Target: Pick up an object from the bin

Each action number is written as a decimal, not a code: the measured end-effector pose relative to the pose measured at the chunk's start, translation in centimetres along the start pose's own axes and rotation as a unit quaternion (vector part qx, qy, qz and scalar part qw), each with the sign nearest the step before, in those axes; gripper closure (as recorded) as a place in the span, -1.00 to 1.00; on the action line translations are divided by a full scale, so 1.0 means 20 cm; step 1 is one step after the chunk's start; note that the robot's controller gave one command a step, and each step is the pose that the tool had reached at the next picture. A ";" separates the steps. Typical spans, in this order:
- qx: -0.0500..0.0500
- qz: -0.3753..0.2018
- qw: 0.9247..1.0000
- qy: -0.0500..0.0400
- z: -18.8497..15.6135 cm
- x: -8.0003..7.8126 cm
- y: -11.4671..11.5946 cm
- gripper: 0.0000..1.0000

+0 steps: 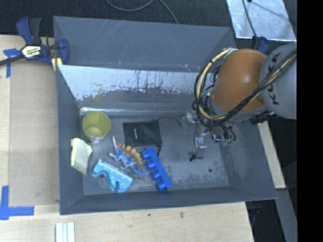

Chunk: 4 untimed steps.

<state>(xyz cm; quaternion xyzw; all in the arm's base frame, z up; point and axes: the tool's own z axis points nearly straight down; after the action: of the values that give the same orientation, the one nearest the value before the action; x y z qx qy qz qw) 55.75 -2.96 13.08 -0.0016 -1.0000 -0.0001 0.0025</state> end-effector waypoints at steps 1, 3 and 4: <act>0.000 0.000 1.000 -0.004 -0.02 -0.01 0.00 -1.00; -0.001 -0.042 0.999 -0.005 0.12 -0.19 0.35 -1.00; 0.002 -0.140 0.990 -0.004 0.21 -0.19 0.47 -1.00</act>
Offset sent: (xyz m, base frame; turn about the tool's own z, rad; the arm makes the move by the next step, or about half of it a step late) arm 0.0501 0.0788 -0.0109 0.0477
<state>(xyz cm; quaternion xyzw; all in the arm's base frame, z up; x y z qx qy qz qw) 59.63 6.49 8.86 0.1382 -0.9904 0.0017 -0.0012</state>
